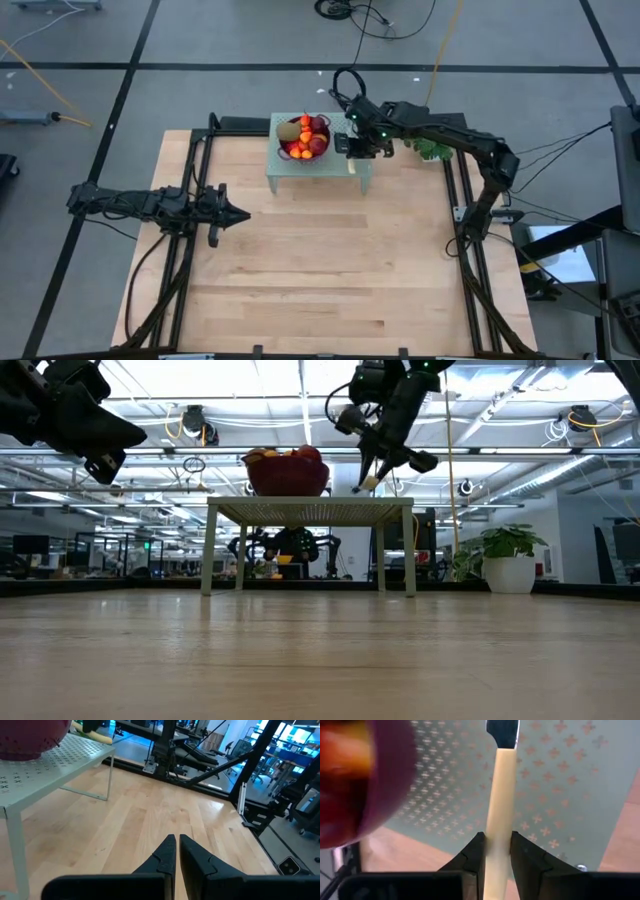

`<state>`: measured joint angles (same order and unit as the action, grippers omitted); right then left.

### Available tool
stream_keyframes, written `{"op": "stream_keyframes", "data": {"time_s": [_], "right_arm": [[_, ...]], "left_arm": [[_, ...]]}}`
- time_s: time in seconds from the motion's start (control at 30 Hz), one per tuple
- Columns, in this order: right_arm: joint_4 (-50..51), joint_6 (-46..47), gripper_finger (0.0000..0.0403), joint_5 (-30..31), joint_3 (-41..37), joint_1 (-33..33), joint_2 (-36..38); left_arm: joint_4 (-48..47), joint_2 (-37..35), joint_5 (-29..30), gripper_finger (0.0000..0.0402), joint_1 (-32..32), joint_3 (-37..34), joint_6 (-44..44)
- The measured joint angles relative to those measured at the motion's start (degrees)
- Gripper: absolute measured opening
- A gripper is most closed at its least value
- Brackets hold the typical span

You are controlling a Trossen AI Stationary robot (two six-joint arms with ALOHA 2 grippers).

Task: Pick & Place Fruit
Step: Put the yellow knife on the shelf

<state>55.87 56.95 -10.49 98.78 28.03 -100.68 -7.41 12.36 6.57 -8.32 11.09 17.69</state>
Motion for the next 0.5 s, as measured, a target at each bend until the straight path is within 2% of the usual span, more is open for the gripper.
{"op": "stream_keyframes", "data": {"time_s": [0.5], "right_arm": [[0.20, -1.22, 0.0059, 3.13, 0.04, -0.24, -0.65]], "left_arm": [[-0.05, 0.00, -0.04, 0.0021, 0.00, 0.00, 0.40]]}}
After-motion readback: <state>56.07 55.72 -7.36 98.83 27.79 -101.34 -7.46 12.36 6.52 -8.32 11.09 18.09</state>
